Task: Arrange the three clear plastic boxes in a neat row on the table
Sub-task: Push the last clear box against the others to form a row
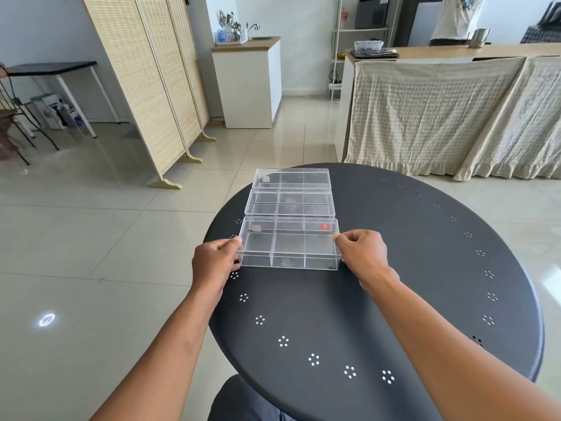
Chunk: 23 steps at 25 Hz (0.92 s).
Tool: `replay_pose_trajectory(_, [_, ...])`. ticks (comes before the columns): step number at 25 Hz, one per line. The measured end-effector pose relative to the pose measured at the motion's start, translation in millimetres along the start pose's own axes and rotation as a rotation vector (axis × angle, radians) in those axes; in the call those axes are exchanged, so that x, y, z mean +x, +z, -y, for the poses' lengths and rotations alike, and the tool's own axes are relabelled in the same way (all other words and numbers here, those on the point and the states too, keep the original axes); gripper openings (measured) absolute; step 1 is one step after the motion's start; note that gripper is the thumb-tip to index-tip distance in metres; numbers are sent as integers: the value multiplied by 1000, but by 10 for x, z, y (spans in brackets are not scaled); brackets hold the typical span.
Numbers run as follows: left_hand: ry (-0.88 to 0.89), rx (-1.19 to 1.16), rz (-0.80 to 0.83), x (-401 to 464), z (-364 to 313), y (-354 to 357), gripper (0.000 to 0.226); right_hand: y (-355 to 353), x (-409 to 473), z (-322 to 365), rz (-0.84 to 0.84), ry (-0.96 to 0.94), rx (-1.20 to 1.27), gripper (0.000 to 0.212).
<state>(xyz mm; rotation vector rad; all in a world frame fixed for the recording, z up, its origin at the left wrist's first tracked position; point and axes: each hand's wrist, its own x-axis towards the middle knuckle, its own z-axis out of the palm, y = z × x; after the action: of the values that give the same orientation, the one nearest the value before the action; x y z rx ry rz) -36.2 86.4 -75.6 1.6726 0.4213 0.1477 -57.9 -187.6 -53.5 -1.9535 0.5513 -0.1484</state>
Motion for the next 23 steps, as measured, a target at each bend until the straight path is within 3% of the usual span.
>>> replay_pose_trajectory(20, [-4,-8,-17,-92,-71,-27,28,-23,57,51,44,-14,9,39])
replay_pose_trajectory(23, [113,158,-104,-254,-204,-40,27,-152,1,74,30,-23,16,41])
